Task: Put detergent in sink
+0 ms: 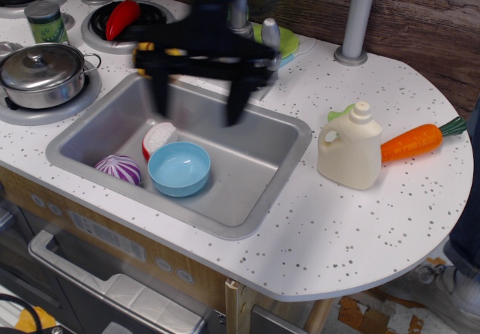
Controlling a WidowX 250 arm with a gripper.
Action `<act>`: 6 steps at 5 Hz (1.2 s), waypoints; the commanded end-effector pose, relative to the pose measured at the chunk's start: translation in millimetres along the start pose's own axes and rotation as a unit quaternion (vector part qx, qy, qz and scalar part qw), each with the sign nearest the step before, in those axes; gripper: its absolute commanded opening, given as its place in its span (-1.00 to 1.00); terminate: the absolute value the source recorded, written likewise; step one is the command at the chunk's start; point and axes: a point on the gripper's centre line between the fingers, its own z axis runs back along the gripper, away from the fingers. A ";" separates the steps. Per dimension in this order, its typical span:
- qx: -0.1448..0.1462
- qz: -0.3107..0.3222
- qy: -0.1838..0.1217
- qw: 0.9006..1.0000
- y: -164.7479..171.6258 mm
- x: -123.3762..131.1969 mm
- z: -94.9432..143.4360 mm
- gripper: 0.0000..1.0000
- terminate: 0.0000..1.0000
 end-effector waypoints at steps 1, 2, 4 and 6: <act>-0.023 0.170 0.037 0.985 -54.9 -1.8 42.0 1.00 -1.00; -0.035 0.289 0.041 0.956 -75.9 7.4 43.8 1.00 -1.00; -0.079 0.335 0.033 0.938 -100.0 6.5 32.7 1.00 -1.00; -0.132 0.326 0.046 0.935 -117.1 9.7 6.1 1.00 -1.00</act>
